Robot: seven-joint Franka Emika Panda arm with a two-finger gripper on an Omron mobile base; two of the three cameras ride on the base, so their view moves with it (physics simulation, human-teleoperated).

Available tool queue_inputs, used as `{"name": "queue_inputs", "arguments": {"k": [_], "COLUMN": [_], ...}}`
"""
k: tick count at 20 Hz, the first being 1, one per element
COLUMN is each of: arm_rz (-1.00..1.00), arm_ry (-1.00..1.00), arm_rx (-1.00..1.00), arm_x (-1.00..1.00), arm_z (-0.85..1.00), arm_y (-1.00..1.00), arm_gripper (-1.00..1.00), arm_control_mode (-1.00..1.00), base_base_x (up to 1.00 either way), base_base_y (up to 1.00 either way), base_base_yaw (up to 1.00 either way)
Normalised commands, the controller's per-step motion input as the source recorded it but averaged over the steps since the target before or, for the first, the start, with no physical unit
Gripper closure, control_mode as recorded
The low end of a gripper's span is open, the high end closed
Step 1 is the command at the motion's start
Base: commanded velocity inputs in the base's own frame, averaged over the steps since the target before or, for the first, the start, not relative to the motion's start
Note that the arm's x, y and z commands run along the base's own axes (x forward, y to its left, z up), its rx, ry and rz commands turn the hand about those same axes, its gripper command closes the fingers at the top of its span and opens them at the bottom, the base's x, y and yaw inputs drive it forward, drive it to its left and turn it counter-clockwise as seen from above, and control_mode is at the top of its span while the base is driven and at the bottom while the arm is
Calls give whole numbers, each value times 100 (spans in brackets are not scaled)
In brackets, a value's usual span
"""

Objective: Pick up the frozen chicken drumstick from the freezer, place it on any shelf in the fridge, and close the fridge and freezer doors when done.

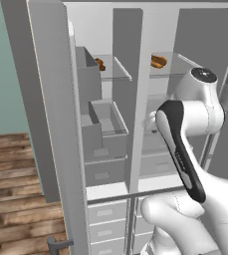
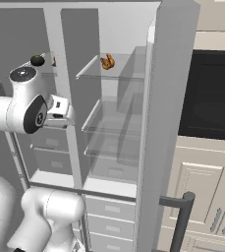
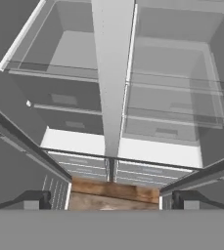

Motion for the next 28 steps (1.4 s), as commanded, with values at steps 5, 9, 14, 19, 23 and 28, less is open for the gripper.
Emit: {"name": "queue_inputs", "arguments": {"k": [5,9,14,19,23,28], "arm_rz": [0,0,2,0,0,0], "arm_ry": [-3,0,0,0,0,0], "arm_rx": [0,0,2,1,0,0], "arm_x": [-2,0,13,2,0,0], "arm_z": [7,14,2,0,0,0], "arm_y": [47,29,-39,-55,-2,0], "arm_gripper": [-100,-100,-100,-100,-100,-100], "arm_control_mode": [-100,-100,-100,-100,-100,-100], "base_base_x": [0,0,0,0,0,0], "base_base_y": [0,0,0,0,0,0], "base_base_yaw": [0,0,0,0,0,0]}}
